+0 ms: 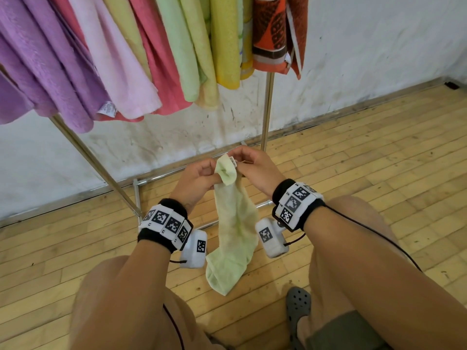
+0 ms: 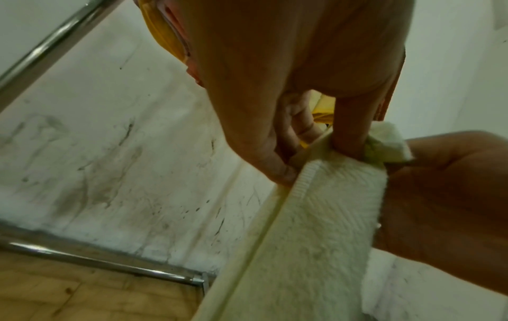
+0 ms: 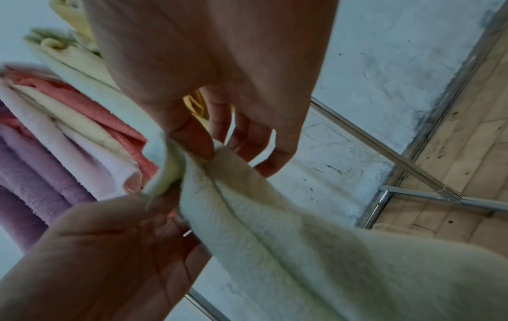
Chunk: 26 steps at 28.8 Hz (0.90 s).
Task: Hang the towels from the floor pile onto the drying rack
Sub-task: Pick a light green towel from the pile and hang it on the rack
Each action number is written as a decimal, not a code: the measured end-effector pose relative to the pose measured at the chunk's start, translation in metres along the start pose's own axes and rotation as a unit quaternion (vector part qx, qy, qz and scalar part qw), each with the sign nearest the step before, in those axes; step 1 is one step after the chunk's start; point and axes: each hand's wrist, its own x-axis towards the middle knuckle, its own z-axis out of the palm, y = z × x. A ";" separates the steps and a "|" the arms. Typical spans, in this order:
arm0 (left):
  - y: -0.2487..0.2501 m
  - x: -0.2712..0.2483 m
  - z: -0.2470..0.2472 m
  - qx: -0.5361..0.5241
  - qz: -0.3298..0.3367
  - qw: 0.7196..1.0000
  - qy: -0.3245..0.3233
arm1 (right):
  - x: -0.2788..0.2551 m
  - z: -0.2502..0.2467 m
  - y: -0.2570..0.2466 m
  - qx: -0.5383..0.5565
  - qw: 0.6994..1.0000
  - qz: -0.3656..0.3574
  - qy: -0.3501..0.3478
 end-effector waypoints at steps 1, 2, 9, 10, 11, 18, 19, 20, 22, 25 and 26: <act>-0.001 0.000 0.000 0.010 0.006 1.000 0.009 | 0.001 0.000 0.001 0.002 1.000 0.011 -0.008; -0.001 0.001 0.000 0.019 0.009 1.000 0.018 | 0.002 -0.001 0.001 0.004 1.000 0.019 -0.013; 0.002 0.001 0.000 -0.009 0.036 0.997 0.063 | 0.006 -0.005 0.010 -0.142 0.984 0.068 -0.082; 0.003 0.000 -0.001 -0.014 0.035 0.997 0.066 | 0.005 -0.006 0.011 -0.146 0.984 0.072 -0.070; 0.003 0.001 -0.002 -0.017 0.026 0.997 0.066 | 0.005 -0.007 0.011 -0.127 0.988 0.068 -0.049; -0.004 0.001 0.009 0.018 -0.048 0.997 -0.050 | 0.002 -0.009 0.003 -0.007 1.000 0.012 -0.003; -0.003 0.000 0.009 0.022 -0.044 0.998 -0.043 | 0.003 -0.008 0.004 -0.015 1.000 0.017 -0.006; -0.001 0.000 0.008 0.021 -0.038 0.999 -0.033 | 0.004 -0.008 0.005 -0.028 0.999 0.024 -0.014; 0.000 0.000 0.005 0.012 -0.026 1.000 -0.008 | 0.005 -0.009 0.009 -0.075 0.995 0.050 -0.050; 0.000 0.001 0.003 0.003 -0.021 0.999 0.029 | 0.005 -0.009 0.010 -0.116 0.987 0.072 -0.081; 0.000 0.001 0.004 0.009 -0.026 0.999 0.025 | 0.004 -0.009 0.010 -0.102 0.990 0.063 -0.074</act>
